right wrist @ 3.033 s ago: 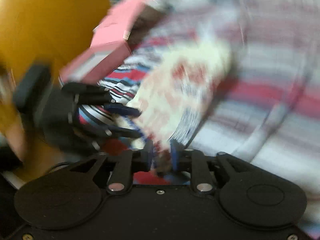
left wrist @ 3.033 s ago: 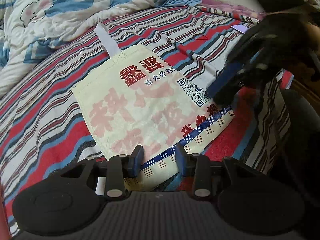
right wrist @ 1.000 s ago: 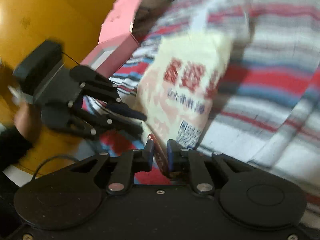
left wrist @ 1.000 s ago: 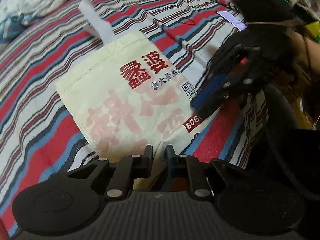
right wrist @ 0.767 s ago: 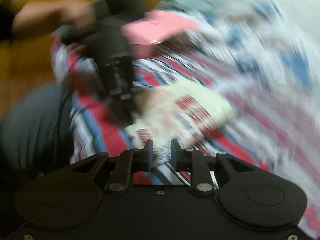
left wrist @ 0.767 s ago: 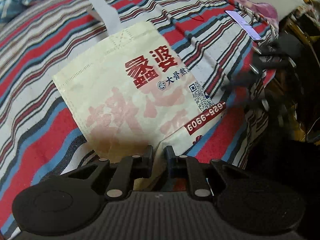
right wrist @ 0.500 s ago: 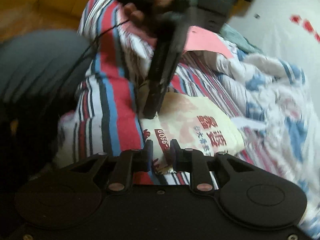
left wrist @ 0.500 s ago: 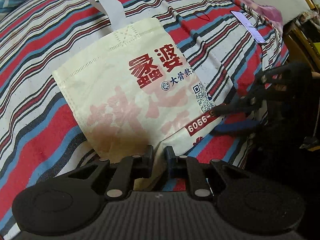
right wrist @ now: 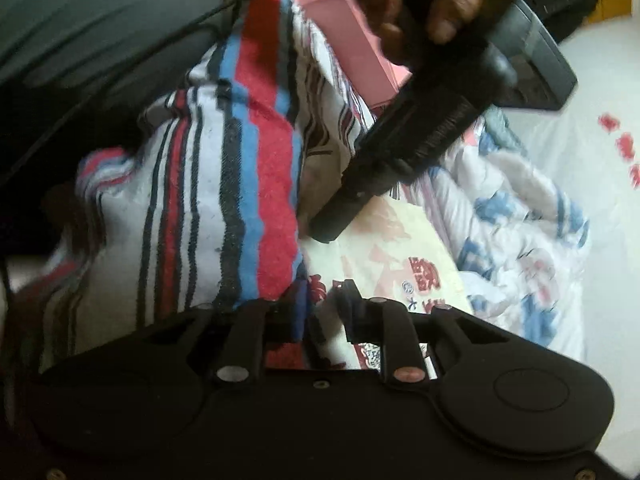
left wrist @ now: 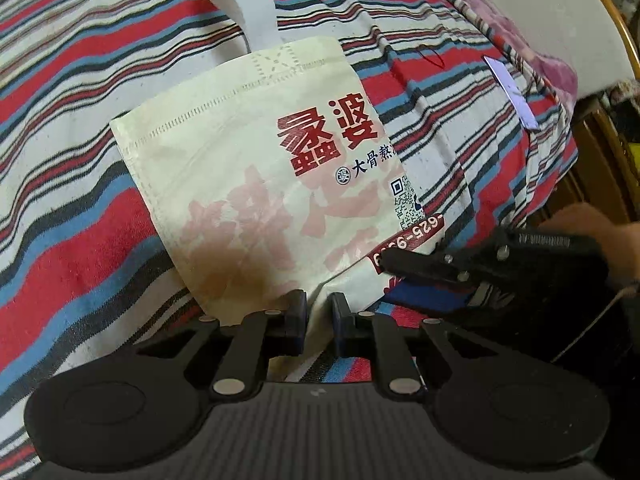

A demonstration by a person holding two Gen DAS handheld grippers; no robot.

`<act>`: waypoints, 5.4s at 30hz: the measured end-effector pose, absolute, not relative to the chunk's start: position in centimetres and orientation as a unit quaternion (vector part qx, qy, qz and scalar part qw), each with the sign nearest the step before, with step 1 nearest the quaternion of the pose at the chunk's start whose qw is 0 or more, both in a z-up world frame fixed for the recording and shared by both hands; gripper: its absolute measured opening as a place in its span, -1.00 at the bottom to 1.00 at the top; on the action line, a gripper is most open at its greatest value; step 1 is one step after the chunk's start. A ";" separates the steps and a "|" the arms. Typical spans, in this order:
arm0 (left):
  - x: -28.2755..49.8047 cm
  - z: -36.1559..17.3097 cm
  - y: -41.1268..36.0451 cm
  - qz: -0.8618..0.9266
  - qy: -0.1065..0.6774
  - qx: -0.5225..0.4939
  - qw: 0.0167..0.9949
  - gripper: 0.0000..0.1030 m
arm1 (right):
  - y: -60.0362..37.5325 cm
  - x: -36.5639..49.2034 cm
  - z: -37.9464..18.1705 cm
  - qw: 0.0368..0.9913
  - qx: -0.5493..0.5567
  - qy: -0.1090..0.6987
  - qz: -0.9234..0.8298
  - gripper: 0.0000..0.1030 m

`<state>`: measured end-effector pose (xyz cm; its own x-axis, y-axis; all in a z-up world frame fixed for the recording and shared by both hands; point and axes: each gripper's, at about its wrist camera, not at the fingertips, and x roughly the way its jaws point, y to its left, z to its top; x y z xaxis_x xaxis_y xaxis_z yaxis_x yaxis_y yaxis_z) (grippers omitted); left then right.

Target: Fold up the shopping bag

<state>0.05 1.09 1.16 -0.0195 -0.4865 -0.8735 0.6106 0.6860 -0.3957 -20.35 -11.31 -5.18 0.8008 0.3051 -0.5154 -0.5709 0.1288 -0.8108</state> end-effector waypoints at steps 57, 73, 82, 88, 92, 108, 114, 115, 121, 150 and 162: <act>-3.5 3.1 -1.6 -0.460 0.526 0.222 0.680 -0.61 | -21.0 -9.5 0.3 0.761 0.052 0.501 0.409 -0.73; -0.7 1.2 0.4 -0.430 0.596 0.082 0.673 -0.62 | -10.8 -21.5 -2.7 0.790 -0.491 0.190 0.315 -0.64; -1.2 1.3 -0.1 -0.439 0.588 0.087 0.674 -0.63 | -10.0 -20.1 -3.8 0.799 -0.479 0.186 0.312 -0.64; -3.2 2.8 0.8 -0.472 0.560 0.102 0.673 -0.62 | -15.5 -12.0 0.8 0.822 -0.100 0.408 0.386 -0.65; -4.4 3.5 1.6 -0.475 0.538 0.110 0.687 -0.61 | -17.9 -8.4 0.0 0.760 0.053 0.507 0.402 -0.66; -5.7 4.2 -0.9 -0.502 0.485 0.225 0.680 -0.57 | -20.2 -3.4 -3.7 0.644 0.193 0.613 0.415 -0.82; -4.4 3.8 -0.5 -0.475 0.521 0.186 0.684 -0.58 | -20.0 -3.6 -2.8 0.660 0.168 0.601 0.418 -0.82; -4.0 3.7 -0.4 -0.474 0.528 0.174 0.683 -0.58 | -19.9 -3.9 -2.1 0.673 0.151 0.592 0.417 -0.77; -1.6 2.5 -0.1 -0.463 0.565 0.125 0.671 -0.58 | -19.5 -7.3 1.7 0.774 0.005 0.501 0.386 -0.70; 1.0 0.2 0.8 -0.438 0.618 0.017 0.652 -0.60 | -9.9 -21.3 -3.5 0.751 -0.582 0.150 0.275 -0.50; -7.2 3.5 -0.3 -0.473 0.422 0.189 0.750 -0.57 | -16.9 -11.0 2.8 0.804 -0.137 0.416 0.402 -0.61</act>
<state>-7.25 -0.26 3.48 0.1962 -0.5507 -0.8113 0.8689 0.4812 -0.1164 -11.05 -16.93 2.76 0.3307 0.5327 -0.7790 -0.7608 0.6389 0.1139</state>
